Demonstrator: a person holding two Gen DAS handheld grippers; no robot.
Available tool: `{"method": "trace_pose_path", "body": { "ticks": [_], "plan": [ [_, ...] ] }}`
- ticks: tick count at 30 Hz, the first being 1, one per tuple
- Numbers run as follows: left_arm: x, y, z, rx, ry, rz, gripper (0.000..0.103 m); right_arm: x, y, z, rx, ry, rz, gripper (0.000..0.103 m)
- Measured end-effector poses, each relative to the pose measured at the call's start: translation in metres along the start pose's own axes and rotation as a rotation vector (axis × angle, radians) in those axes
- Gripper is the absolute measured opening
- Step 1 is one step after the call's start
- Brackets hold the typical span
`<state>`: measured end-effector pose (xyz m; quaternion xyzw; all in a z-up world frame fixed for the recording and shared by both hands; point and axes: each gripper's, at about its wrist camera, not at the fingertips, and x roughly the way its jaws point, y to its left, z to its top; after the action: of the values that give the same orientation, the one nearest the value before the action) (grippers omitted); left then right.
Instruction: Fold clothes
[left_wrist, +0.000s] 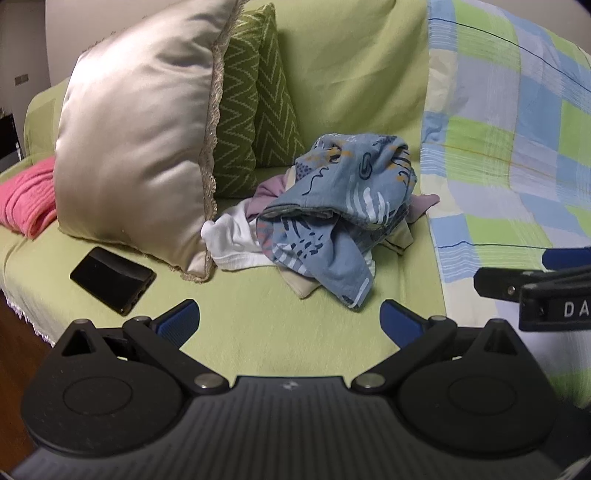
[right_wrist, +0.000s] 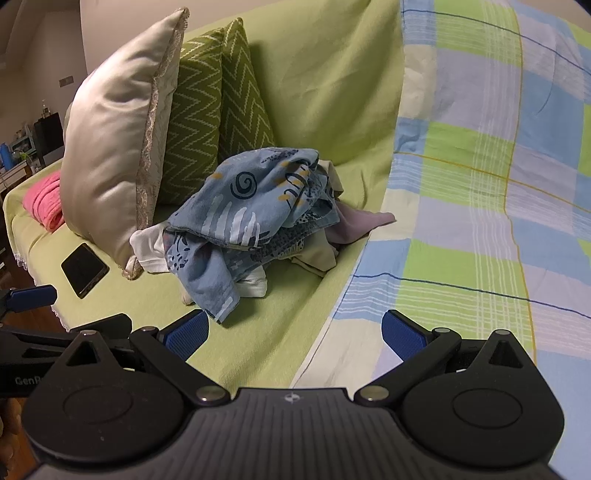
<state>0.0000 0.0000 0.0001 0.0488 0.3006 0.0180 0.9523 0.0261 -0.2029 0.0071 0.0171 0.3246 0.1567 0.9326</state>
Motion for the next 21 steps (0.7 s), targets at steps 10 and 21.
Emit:
{"method": "trace_pose_path", "body": {
  "ticks": [10,21],
  "plan": [
    [0.006,0.0,-0.01,-0.044,-0.001,-0.057,0.102,0.005,0.001,-0.008,0.005,0.007,0.005,0.103],
    [0.007,-0.004,-0.011,-0.03,0.033,-0.054,0.102,0.008,0.0,-0.011,0.013,0.012,-0.02,0.103]
  ]
}}
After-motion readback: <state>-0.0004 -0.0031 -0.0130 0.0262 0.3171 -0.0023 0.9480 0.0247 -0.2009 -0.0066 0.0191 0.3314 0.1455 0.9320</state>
